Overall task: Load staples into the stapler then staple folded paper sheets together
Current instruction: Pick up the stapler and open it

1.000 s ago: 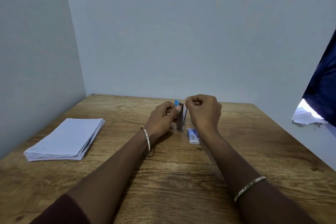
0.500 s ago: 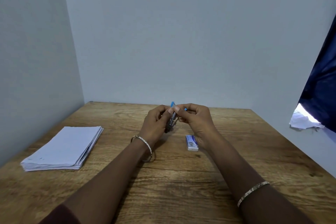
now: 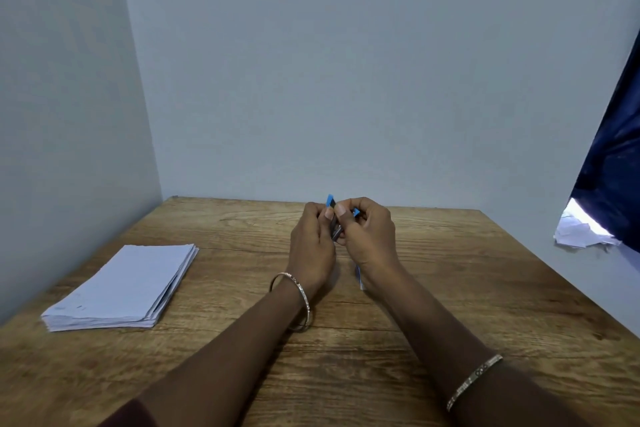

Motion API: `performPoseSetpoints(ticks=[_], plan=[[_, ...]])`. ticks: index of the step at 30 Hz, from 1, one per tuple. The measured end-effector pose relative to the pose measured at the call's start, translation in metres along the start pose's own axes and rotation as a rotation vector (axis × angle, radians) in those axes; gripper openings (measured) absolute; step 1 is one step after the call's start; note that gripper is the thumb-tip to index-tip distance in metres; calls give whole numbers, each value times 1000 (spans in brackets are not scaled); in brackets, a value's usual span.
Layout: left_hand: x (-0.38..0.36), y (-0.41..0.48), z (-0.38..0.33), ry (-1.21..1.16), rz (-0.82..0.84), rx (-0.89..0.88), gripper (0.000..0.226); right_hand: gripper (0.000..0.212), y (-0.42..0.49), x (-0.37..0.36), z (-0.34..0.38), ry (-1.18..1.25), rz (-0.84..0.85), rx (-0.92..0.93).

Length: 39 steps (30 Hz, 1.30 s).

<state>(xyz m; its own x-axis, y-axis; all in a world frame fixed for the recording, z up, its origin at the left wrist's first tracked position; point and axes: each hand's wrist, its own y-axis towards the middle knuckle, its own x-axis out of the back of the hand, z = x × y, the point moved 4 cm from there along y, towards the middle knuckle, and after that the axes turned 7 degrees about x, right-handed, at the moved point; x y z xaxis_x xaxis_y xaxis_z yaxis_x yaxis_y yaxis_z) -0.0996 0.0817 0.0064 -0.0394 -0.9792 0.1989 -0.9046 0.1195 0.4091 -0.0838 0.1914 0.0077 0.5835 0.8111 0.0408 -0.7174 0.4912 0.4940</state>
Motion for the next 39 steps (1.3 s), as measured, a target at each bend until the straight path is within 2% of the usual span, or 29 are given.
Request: performPoseSetpoints(ticks=[5, 8, 11, 15, 19, 21, 25, 27, 30, 34, 39], plan=[[-1, -2, -2, -54, -99, 14, 32, 12, -6, -3, 7, -52, -29, 41], [5, 6, 2, -173, -164, 79, 30, 14, -10, -6, 7, 29, -24, 0], [8, 11, 6, -282, -144, 137, 30, 13, -8, -7, 10, 111, 7, -11], [5, 14, 6, -580, -22, 280, 33, 11, 3, 2, 11, 143, -11, -47], [3, 16, 12, -942, 200, 587, 56, 11, 12, 17, 4, 200, -41, -120], [7, 18, 17, -1048, 298, 714, 63, 12, 17, 22, 3, 246, -33, -133], [24, 21, 19, -1193, 492, 805, 60, 19, 22, 28, 5, 333, 6, -136], [30, 21, 18, -1207, 627, 817, 60, 22, 23, 28, 7, 382, 17, -142], [35, 19, 13, -1184, 817, 802, 76, 24, 23, 29, 9, 481, 20, -194], [36, 15, 7, -1117, 973, 748, 90, 27, 22, 31, 8, 655, 55, -286], [18, 10, 8, -875, 952, 734, 67, 37, 19, 25, 12, 744, 201, -283]])
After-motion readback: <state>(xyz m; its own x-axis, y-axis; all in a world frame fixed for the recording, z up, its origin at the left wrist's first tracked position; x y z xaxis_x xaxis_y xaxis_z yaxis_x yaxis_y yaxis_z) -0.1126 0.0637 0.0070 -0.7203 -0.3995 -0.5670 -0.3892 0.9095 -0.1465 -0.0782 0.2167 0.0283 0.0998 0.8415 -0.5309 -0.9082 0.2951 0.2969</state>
